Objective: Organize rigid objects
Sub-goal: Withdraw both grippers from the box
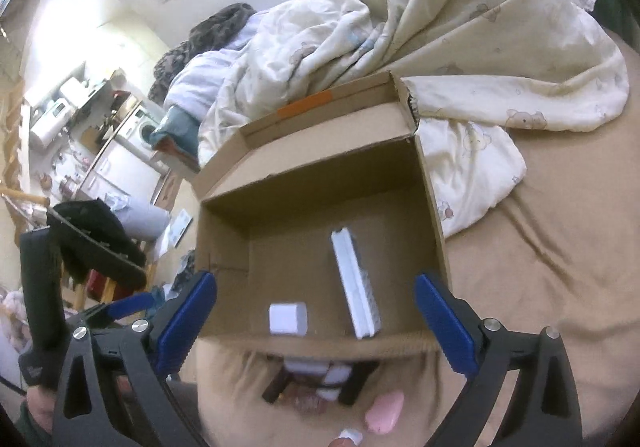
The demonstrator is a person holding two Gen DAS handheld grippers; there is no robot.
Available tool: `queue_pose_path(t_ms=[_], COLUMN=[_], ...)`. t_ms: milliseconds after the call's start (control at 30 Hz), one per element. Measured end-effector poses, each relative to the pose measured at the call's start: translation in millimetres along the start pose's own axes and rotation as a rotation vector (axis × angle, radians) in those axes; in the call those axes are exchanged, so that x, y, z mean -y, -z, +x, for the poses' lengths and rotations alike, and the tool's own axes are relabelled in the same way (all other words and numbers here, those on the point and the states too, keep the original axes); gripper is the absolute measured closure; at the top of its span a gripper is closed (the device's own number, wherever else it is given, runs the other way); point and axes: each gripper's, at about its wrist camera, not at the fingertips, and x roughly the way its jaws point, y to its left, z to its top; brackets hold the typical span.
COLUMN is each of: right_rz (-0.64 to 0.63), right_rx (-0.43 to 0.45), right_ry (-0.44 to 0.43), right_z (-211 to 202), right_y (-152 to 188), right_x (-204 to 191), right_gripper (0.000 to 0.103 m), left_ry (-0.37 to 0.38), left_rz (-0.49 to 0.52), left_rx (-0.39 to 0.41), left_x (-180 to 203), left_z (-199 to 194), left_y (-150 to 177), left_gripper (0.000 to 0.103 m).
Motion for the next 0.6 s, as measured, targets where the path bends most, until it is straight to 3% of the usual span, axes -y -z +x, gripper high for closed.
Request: queue_pose_path(t_ms=[167,300,467,600], right_rz=[-0.017,-0.024,-0.042,-0.013], right_rx=[0.002,-0.008,-0.068,-0.115], right_ry=[-0.006,0.009,0.030,0.062], right_z=[-8.3,-14.0,-0.4,13.3], right_y=[15.4,29.7,58.2,68.8], right_x=[-10.1,-7.7,4.2,15.8], right_gripper=[0.000,0.000,0.000,0.000], left_ry=[0.019,-0.014,-0.131,-0.129], left_rz=[0.003,0.012,-0.067,-0.140], left_rx=[-0.013,-0.049,-0.125,-0.145], left_x=[-3.8,-11.9,-44.4,-62.4], left_z=[-5.6,12.5,44.0,49.3], left_y=[23.2,47.6,62.2,59.4], left_gripper=[0.000,0.000,0.002,0.004])
